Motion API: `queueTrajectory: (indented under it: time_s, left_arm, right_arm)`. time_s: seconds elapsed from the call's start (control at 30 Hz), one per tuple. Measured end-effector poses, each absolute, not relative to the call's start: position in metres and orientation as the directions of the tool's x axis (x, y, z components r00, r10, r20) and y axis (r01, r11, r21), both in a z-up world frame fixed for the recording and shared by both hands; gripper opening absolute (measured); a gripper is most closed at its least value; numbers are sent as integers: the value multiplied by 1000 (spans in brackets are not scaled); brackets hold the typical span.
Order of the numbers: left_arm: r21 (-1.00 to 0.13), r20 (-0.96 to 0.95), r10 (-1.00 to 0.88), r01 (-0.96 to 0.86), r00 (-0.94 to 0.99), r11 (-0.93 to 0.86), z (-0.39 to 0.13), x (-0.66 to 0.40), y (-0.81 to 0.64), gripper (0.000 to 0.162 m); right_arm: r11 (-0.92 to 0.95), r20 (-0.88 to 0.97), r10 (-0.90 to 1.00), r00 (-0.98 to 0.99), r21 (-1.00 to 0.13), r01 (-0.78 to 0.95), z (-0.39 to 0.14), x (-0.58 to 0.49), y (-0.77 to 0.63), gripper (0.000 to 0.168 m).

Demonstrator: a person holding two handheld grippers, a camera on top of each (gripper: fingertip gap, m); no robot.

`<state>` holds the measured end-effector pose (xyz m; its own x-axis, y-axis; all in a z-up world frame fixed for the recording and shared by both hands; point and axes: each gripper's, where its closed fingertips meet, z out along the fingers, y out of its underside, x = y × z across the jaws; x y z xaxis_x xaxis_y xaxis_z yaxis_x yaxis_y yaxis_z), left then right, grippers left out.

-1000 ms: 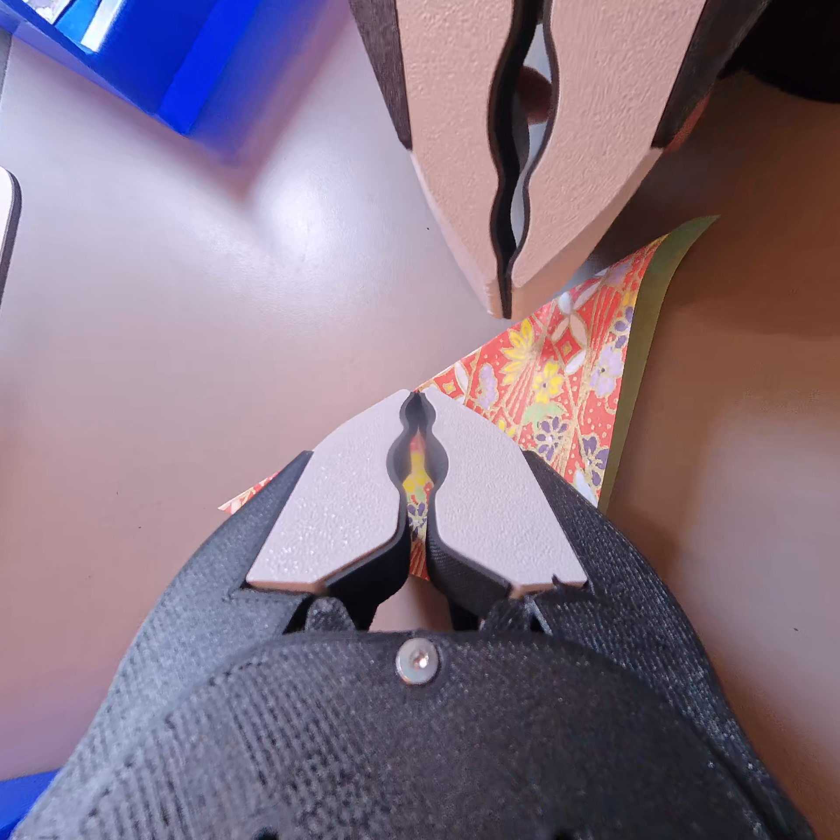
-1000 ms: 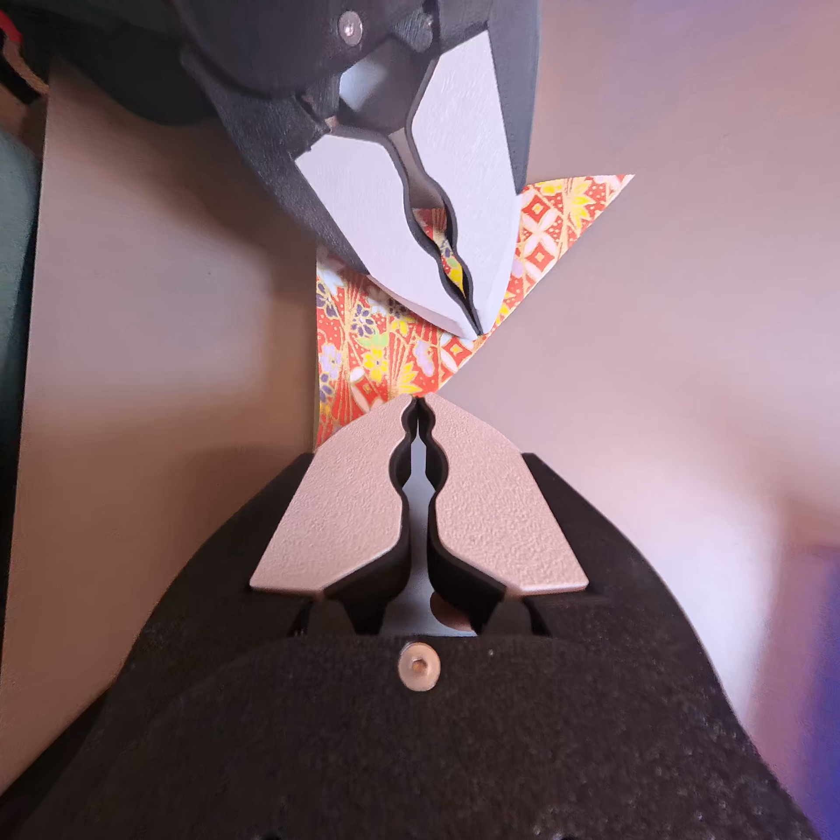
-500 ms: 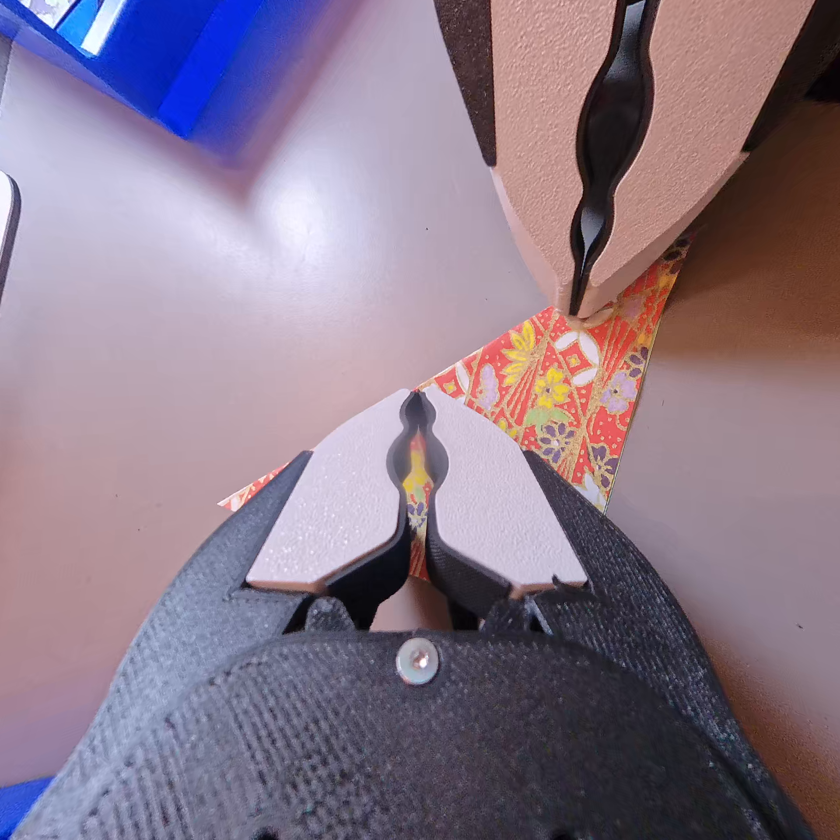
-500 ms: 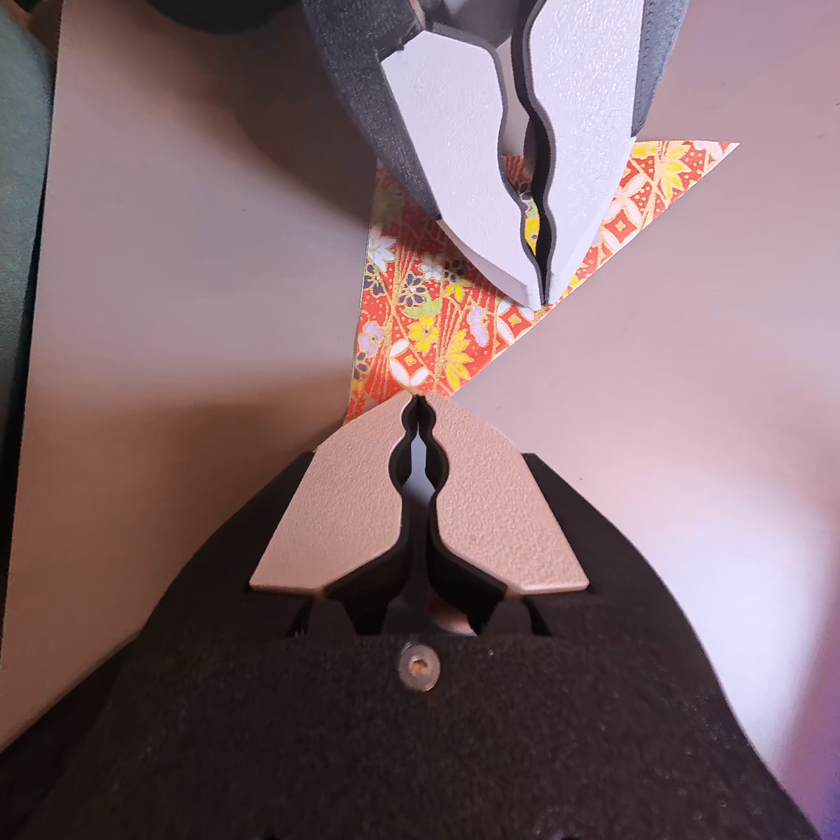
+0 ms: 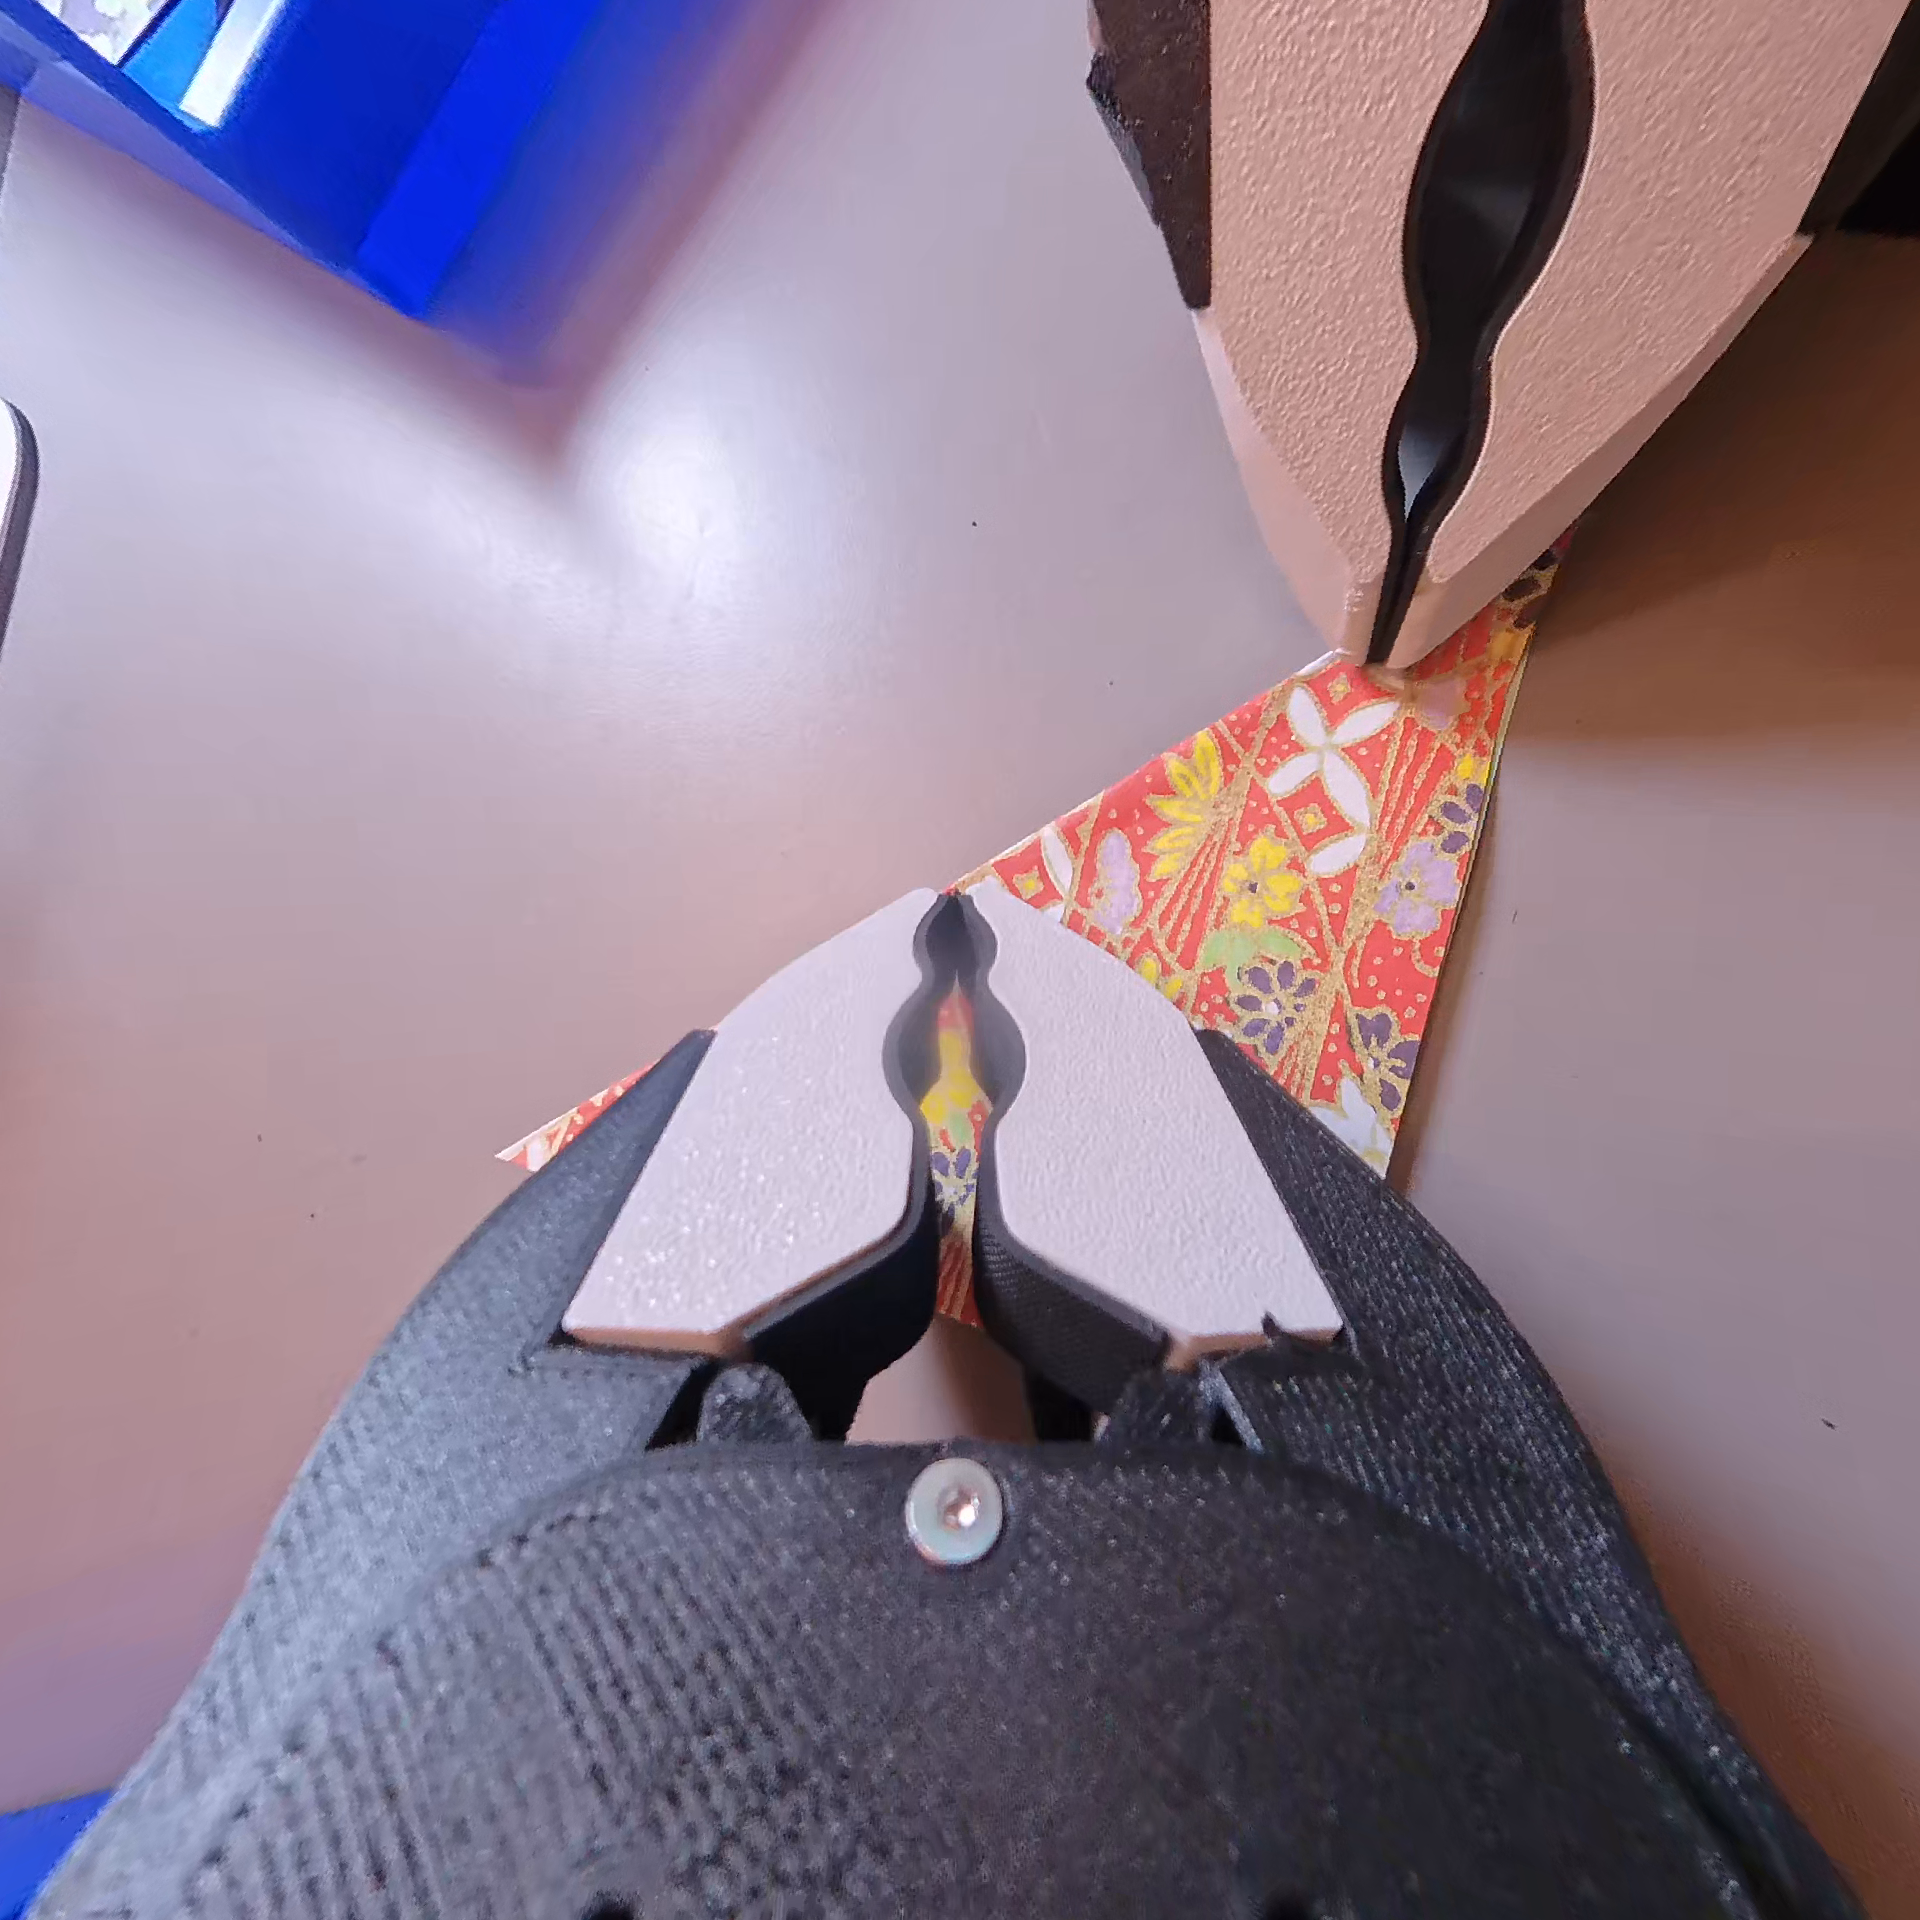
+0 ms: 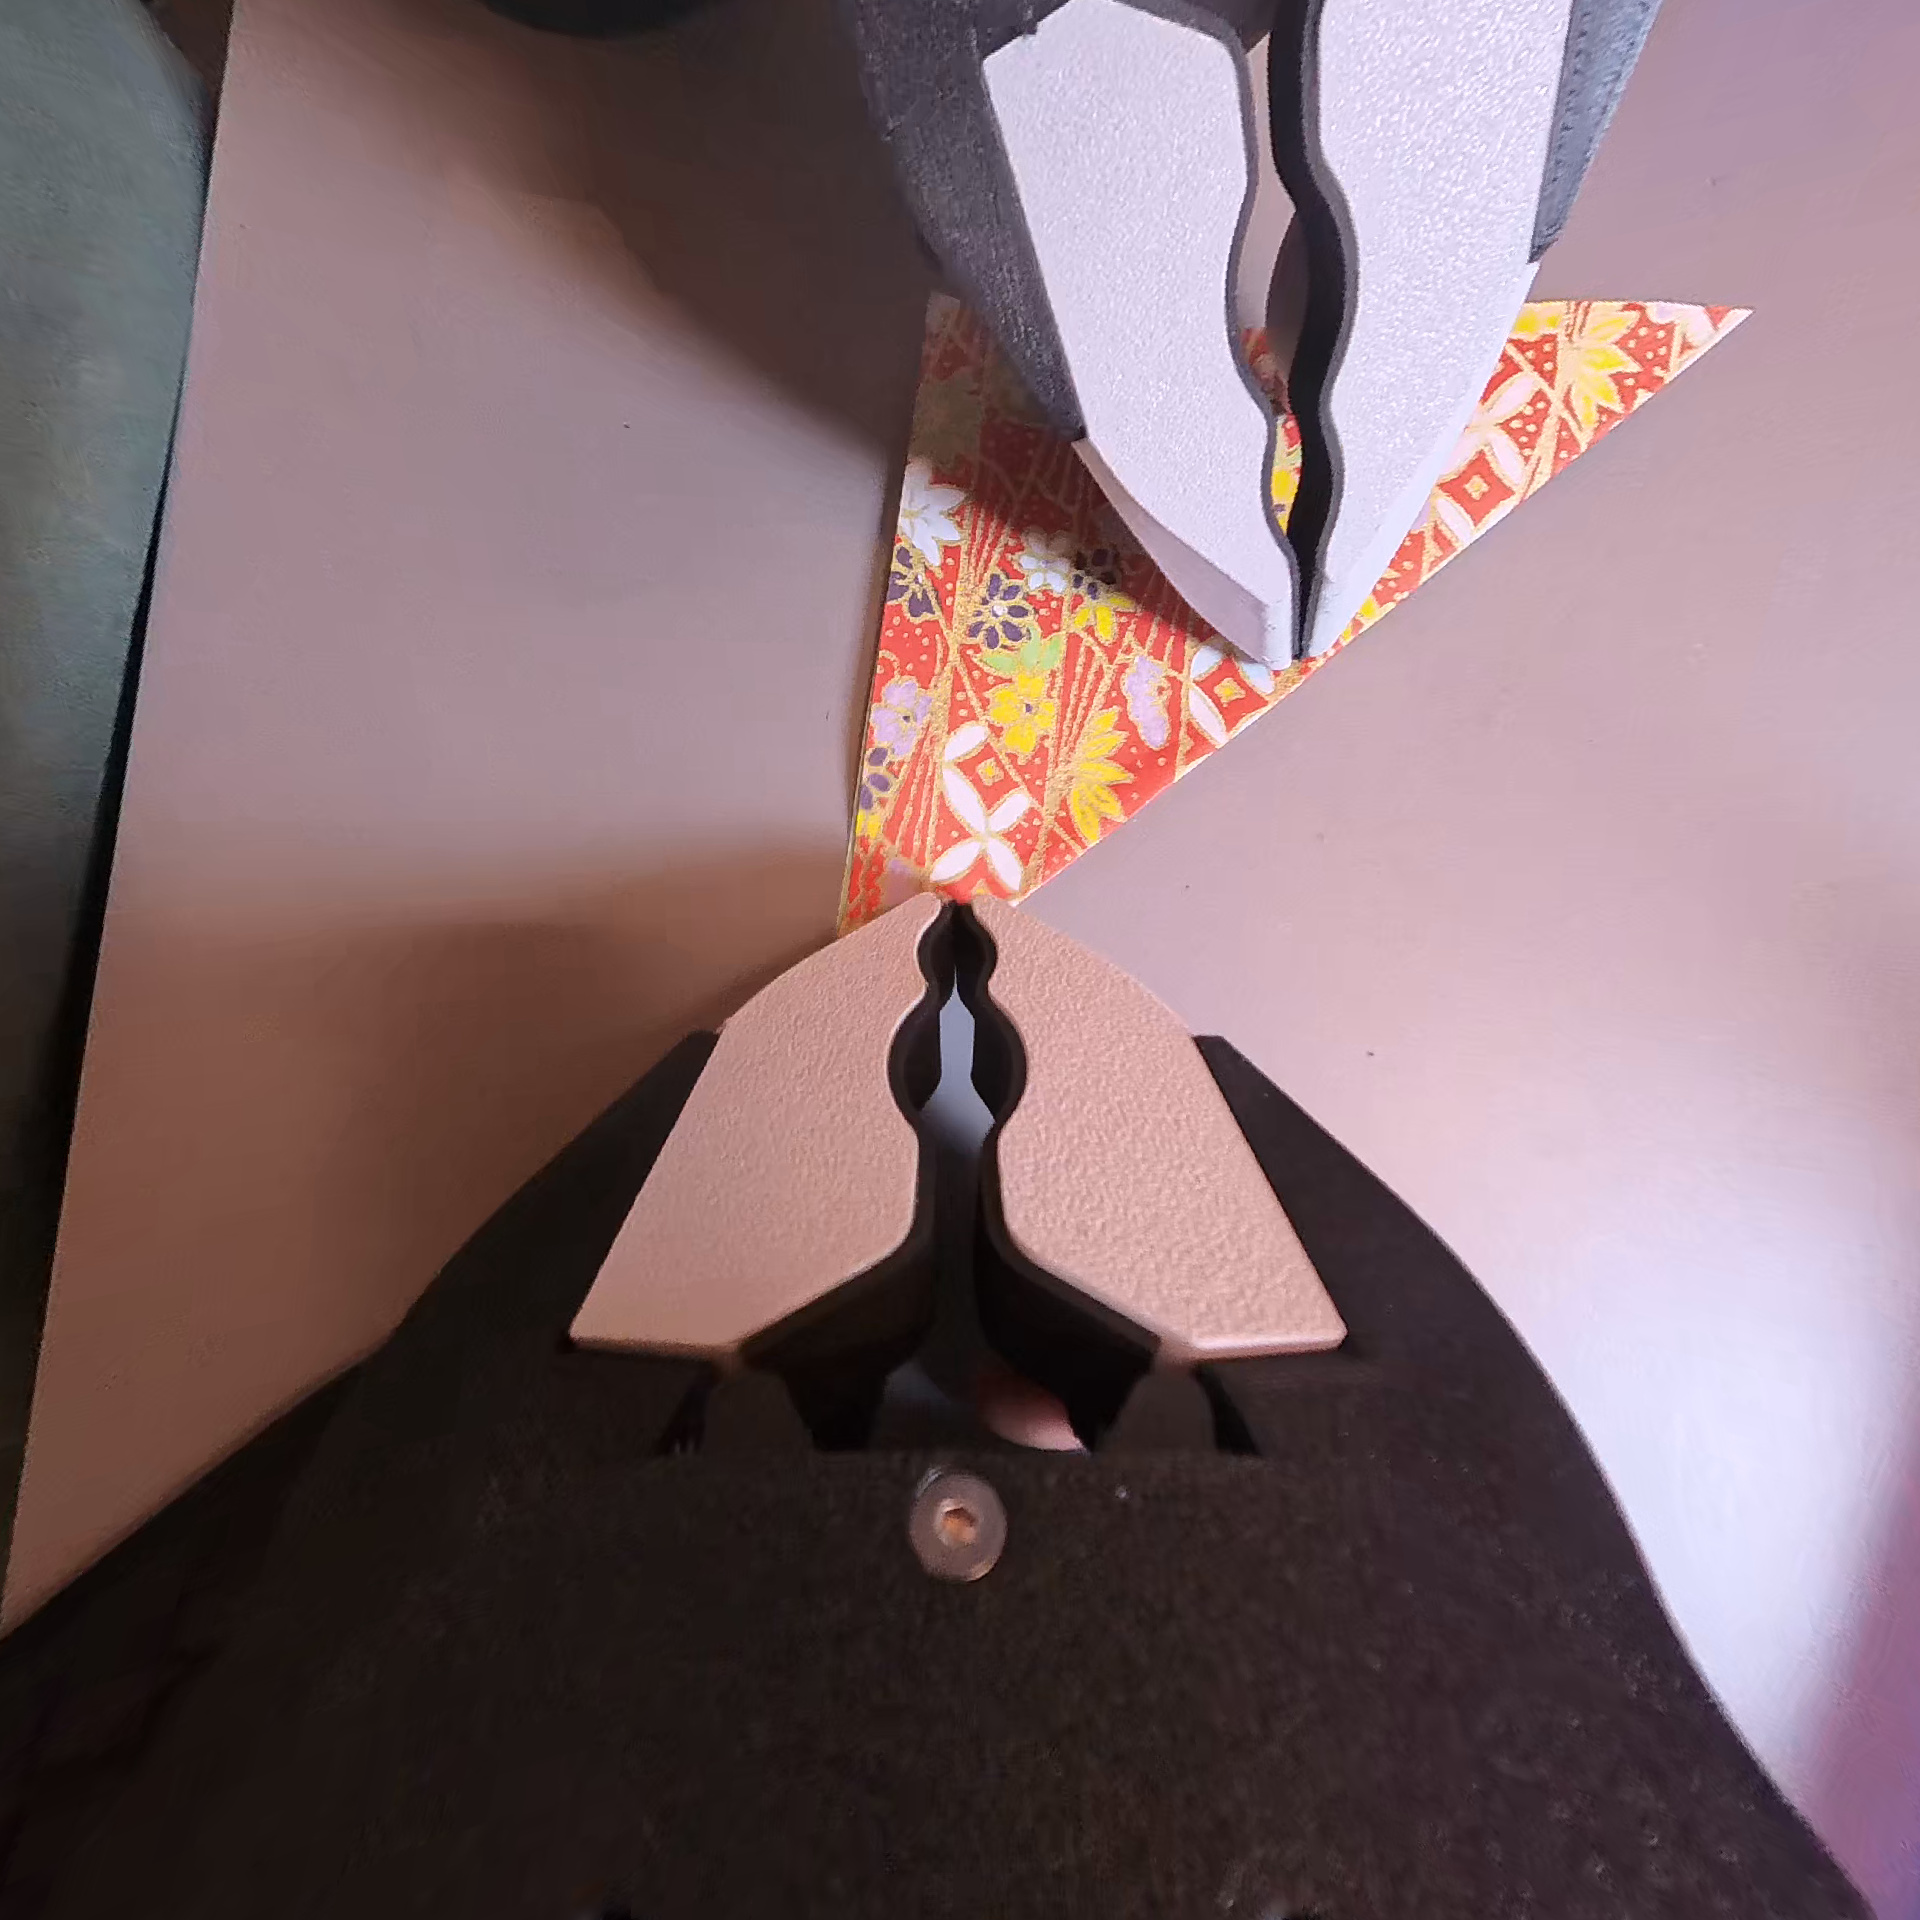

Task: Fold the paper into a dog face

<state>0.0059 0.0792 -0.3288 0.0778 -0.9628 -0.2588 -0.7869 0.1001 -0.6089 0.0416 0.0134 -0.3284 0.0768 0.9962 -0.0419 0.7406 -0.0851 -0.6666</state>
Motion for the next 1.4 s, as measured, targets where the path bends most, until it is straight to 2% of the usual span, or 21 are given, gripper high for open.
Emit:
queueTrajectory:
  time_s: [0.37, 0.97, 1.07, 1.17, 1.3, 1.33, 1.4]
  left_arm:
    - [-615, -249, -965, -783, 80, 94, -329, 6, 79, 0]
    - [-627, -244, -966, -774, 82, 93, -328, 7, 79, 0]
    - [-630, -252, -965, -769, 72, 107, -328, 7, 79, 0]
    - [-629, -262, -965, -759, 3, 168, -328, 10, 76, 0]
    - [-664, -261, -926, -647, -271, 376, -327, 29, 48, 0]
    - [-682, -282, -903, -595, -324, 427, -324, 33, 41, 0]
    - [-736, -271, -907, -538, -323, 412, -308, 35, 38, 0]
  right_arm:
    - [-101, -79, 995, 66, -644, 758, -329, 50, 4, 0]
    - [-183, -280, 960, 3, -619, 764, -327, 61, -19, 0]
    - [-228, -299, 954, 7, -712, 664, -306, 56, -11, 0]
    - [-209, -214, 975, 60, -789, 577, -291, 52, 12, 0]
    - [-130, -116, 991, 62, -779, 614, -297, 43, 26, 0]
    - [-122, -109, 992, 60, -772, 624, -299, 41, 29, 17]
    - [-114, -106, 993, 52, -757, 643, -302, 39, 37, 27]
